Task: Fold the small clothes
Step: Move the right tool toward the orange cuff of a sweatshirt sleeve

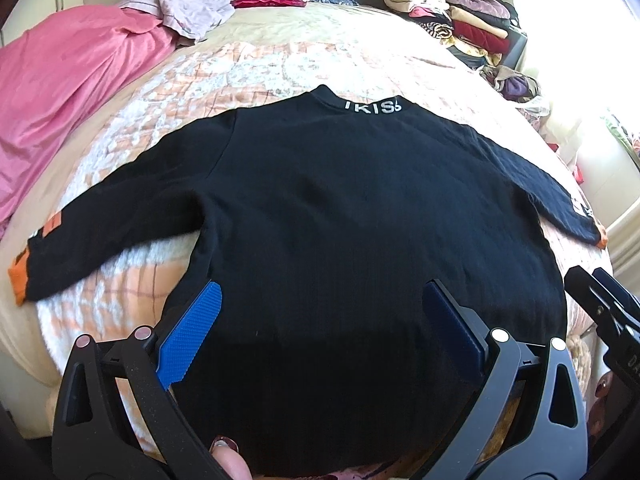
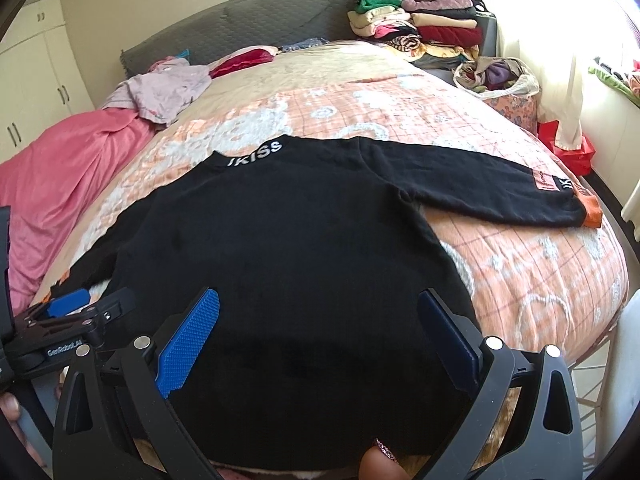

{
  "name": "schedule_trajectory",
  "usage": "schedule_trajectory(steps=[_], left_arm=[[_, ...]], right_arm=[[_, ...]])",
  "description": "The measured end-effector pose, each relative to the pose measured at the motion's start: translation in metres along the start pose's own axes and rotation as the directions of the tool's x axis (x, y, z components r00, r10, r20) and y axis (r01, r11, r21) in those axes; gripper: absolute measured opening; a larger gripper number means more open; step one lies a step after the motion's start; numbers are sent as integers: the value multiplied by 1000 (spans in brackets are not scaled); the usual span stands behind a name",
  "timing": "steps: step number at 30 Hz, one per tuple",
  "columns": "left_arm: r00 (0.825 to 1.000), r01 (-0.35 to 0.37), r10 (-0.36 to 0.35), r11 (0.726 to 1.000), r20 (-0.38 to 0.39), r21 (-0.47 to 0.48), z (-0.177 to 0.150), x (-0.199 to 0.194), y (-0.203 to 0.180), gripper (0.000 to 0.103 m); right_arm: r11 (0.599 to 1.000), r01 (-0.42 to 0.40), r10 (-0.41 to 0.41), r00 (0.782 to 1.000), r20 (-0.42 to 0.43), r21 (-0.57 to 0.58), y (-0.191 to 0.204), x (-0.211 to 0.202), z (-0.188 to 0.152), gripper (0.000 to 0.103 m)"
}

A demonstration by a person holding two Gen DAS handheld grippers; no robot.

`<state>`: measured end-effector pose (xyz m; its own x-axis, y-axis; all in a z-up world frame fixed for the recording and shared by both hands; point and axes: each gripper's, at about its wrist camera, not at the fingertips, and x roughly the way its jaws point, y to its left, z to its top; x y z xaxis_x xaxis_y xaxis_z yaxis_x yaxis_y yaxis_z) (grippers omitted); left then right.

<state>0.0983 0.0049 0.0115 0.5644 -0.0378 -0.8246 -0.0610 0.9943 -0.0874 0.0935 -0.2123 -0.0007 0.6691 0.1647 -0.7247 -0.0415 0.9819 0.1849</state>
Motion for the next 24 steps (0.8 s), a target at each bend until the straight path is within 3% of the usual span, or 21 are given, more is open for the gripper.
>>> schedule_trajectory(steps=[16, 24], left_arm=[[999, 45, -43, 998, -30, 46, 46, 34, -32, 95], [997, 59, -54, 995, -56, 81, 67, 59, -52, 95]], right_arm=[[978, 55, -53, 998, -18, 200, -78, 31, 43, 99], [929, 136, -133, 991, -34, 345, -147, 44, 51, 99]])
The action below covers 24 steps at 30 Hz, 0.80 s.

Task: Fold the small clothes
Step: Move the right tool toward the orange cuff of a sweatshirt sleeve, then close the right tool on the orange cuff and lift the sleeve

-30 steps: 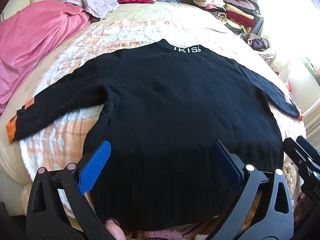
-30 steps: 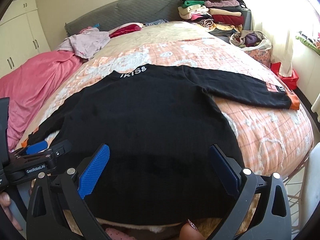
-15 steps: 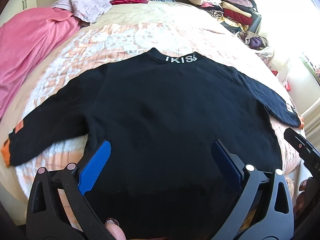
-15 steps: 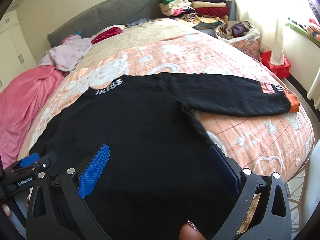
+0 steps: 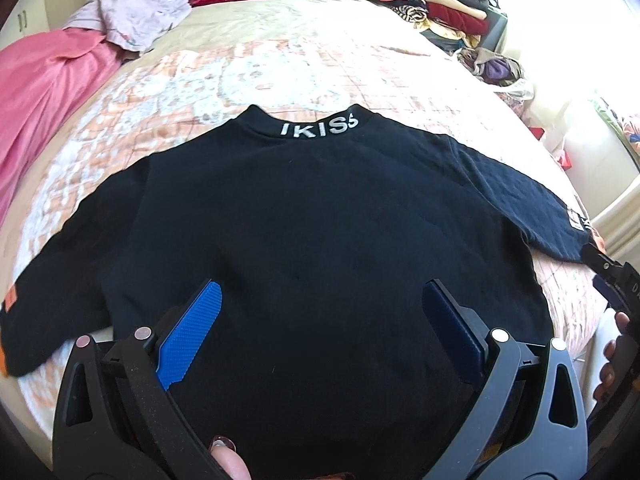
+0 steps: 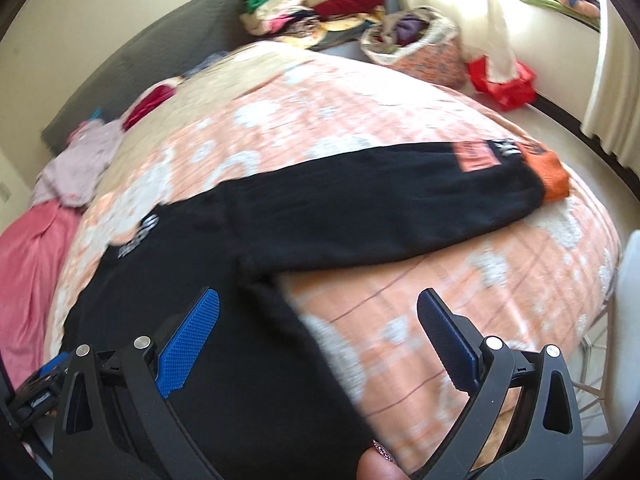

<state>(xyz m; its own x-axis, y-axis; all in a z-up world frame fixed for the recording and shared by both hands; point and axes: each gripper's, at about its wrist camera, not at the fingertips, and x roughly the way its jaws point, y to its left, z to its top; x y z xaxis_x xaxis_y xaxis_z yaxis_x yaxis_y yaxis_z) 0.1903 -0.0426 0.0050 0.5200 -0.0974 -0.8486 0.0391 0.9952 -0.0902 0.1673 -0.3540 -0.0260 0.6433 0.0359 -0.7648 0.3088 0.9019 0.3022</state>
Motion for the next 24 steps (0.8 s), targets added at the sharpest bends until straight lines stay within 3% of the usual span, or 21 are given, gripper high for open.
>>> schedule_trajectory(steps=[13, 17, 24], left_arm=[[999, 18, -18, 1000, -37, 15, 36, 43, -18, 95], [999, 28, -28, 1000, -41, 0, 44, 51, -22, 95], [998, 22, -21, 1000, -52, 11, 53, 67, -36, 95]], right_arm=[[956, 87, -93, 996, 10, 282, -115, 30, 44, 99], [938, 120, -130, 991, 10, 324, -138, 36, 53, 99], [913, 122, -126, 992, -17, 390, -172, 56, 69, 99]])
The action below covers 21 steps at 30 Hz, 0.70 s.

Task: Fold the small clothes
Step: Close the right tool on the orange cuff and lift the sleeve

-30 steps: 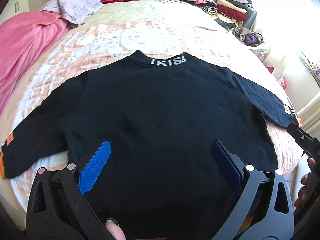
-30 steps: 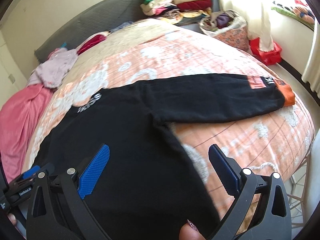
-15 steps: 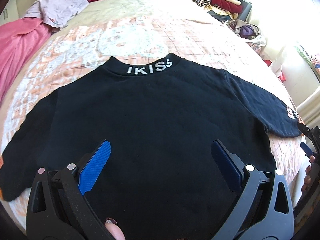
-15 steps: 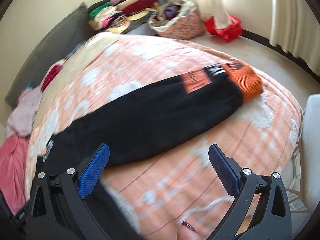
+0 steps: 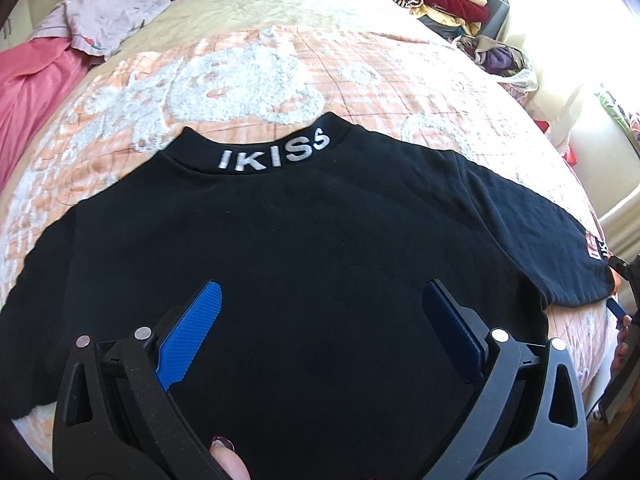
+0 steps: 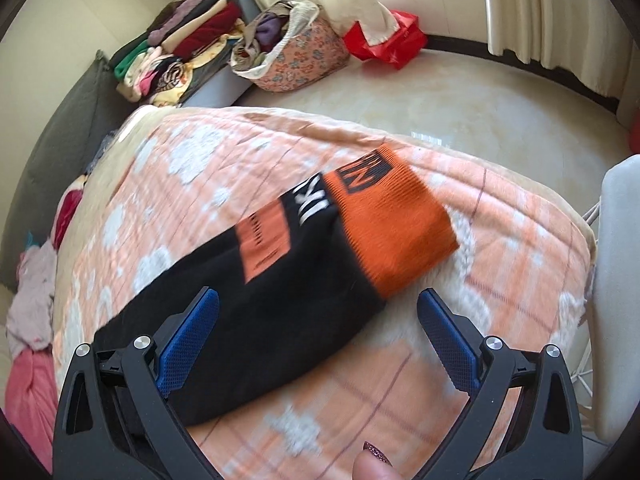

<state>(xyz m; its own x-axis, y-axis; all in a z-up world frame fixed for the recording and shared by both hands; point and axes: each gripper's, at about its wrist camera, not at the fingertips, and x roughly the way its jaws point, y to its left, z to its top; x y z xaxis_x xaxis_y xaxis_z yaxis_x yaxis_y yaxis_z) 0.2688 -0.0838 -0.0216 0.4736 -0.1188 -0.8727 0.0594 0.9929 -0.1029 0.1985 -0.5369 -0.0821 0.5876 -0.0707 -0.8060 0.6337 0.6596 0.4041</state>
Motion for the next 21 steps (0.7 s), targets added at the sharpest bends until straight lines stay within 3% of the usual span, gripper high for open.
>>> schedule_trajectory(steps=[6, 9, 11, 14, 21], left_arm=[[999, 28, -28, 999, -22, 15, -1, 12, -8, 95], [999, 43, -43, 999, -24, 5, -4, 12, -8, 95], [998, 62, -62, 998, -22, -13, -5, 11, -6, 95], [997, 77, -77, 997, -12, -26, -6, 6, -2, 95], [996, 86, -85, 996, 36, -23, -6, -14, 5, 95]], right_arm=[[1000, 4, -3, 1000, 16, -22, 3, 12, 11, 97], [999, 24, -23, 999, 29, -39, 5, 17, 14, 75], [999, 14, -12, 999, 37, -51, 5, 17, 16, 42], [997, -41, 43, 998, 42, -64, 8, 9, 16, 19], [962, -195, 211, 975, 67, -189, 54, -38, 2, 14]])
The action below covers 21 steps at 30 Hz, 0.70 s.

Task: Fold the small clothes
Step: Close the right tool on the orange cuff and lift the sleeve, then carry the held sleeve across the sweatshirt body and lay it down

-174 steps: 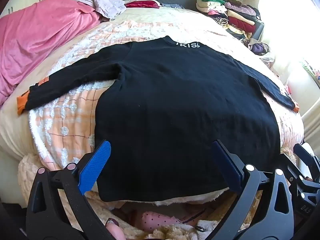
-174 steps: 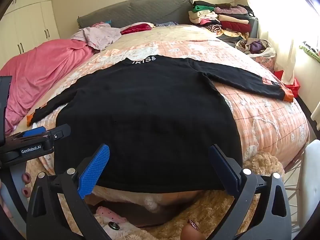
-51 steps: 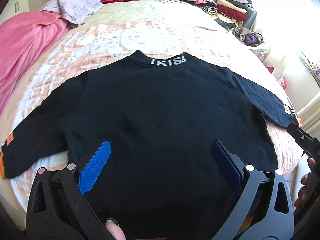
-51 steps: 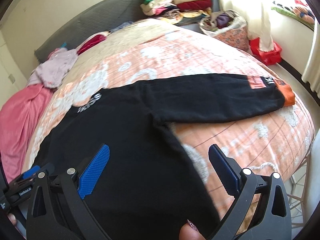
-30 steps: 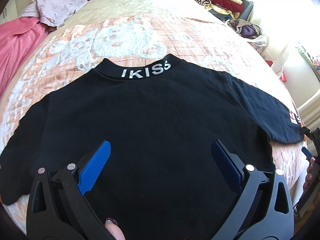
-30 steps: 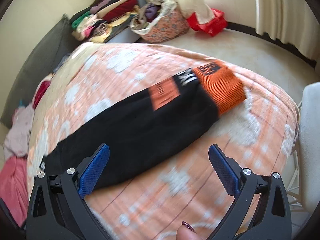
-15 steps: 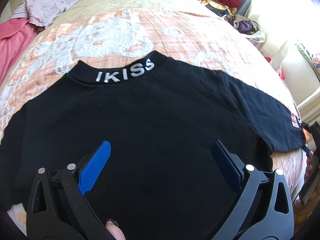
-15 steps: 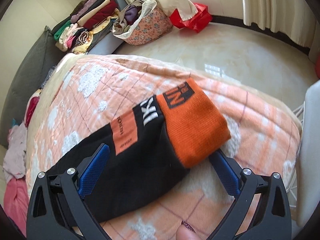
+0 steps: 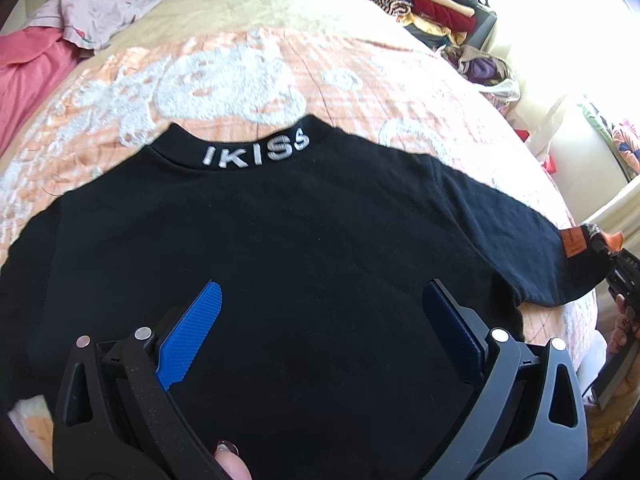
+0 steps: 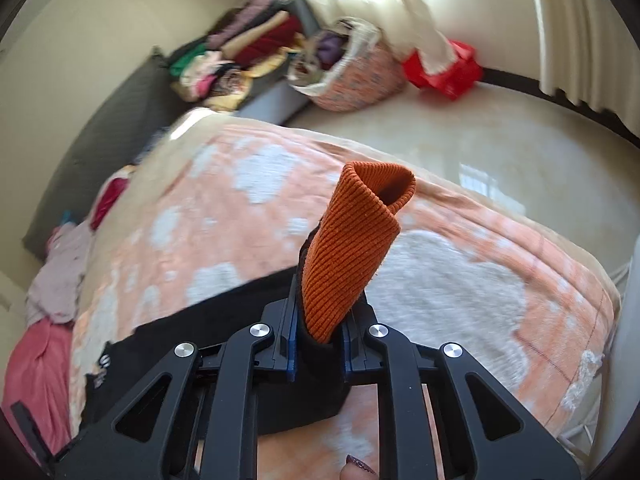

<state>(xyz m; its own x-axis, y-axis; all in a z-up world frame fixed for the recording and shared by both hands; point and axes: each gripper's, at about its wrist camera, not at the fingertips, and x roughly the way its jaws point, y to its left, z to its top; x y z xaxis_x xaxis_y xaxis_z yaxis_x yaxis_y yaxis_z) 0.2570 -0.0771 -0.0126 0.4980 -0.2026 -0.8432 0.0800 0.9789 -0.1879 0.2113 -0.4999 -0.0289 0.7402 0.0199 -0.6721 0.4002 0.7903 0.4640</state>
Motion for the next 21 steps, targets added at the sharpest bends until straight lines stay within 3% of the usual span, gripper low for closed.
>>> schedule_trajectory(steps=[11, 21], left_arm=[[997, 24, -18, 997, 72, -77, 3, -39, 35, 95], [992, 38, -14, 982, 126, -187, 0, -66, 90, 95]], right_arm=[[953, -219, 218, 976, -25, -210, 126, -37, -22, 14], [873, -330, 307, 944, -121, -358, 234, -38, -74, 14]])
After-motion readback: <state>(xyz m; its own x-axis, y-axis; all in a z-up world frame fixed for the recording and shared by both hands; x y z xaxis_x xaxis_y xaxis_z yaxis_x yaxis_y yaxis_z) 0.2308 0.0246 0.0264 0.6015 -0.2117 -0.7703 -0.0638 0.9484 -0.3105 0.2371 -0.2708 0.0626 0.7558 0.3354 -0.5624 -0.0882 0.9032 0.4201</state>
